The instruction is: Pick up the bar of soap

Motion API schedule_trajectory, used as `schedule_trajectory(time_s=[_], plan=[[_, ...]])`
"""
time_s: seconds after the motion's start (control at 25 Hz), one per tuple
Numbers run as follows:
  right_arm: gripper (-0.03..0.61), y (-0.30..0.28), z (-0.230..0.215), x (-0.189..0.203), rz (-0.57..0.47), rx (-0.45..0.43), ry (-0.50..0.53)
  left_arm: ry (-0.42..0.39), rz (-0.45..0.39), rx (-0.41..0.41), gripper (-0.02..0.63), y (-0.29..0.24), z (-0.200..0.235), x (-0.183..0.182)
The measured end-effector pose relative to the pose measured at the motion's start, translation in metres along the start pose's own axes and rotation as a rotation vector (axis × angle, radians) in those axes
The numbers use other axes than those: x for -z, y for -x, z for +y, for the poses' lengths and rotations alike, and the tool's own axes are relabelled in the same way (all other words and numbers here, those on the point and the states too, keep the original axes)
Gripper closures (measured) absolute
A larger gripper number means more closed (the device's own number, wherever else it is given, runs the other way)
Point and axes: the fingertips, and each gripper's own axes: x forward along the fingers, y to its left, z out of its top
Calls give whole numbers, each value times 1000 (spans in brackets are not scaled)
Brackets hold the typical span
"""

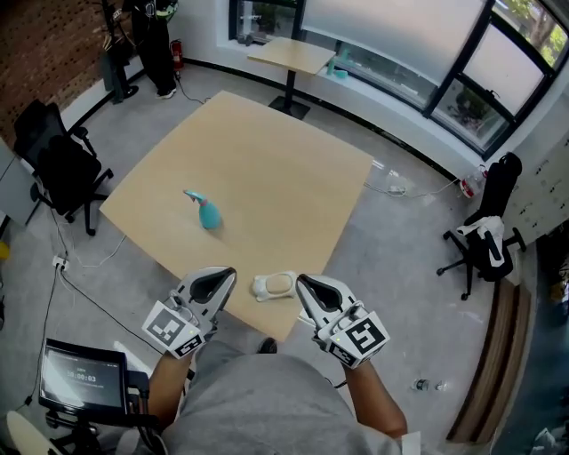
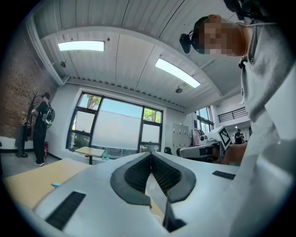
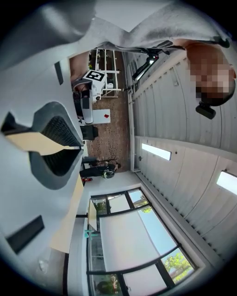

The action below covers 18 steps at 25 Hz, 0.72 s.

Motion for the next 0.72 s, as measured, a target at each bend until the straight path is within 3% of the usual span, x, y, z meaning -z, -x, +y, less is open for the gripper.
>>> schedule_trajectory(time_s=[0.2,0.32,0.44,0.48,0.56,0.6,0.72], plan=[[571,-22,-49,31,122,-71,21,22,134,102,607,-55,4,51],[561,-28,-49,48,223,-116,64,4,215,158,607,-67,-4,76],[428,-34,-40,75,348,-187,119,-45,306,210,604,-75,-11,105],[419,-36,-37,86,398,-210,142,-63,343,225,589,-78,-13,117],[402,-37,-33,110,501,-257,194,-104,433,259,423,-83,-18,144],[397,-36,-31,123,554,-281,222,-131,481,284,375,-85,-21,159],[385,-36,-29,168,719,-354,325,-221,622,377,330,-87,-31,207]])
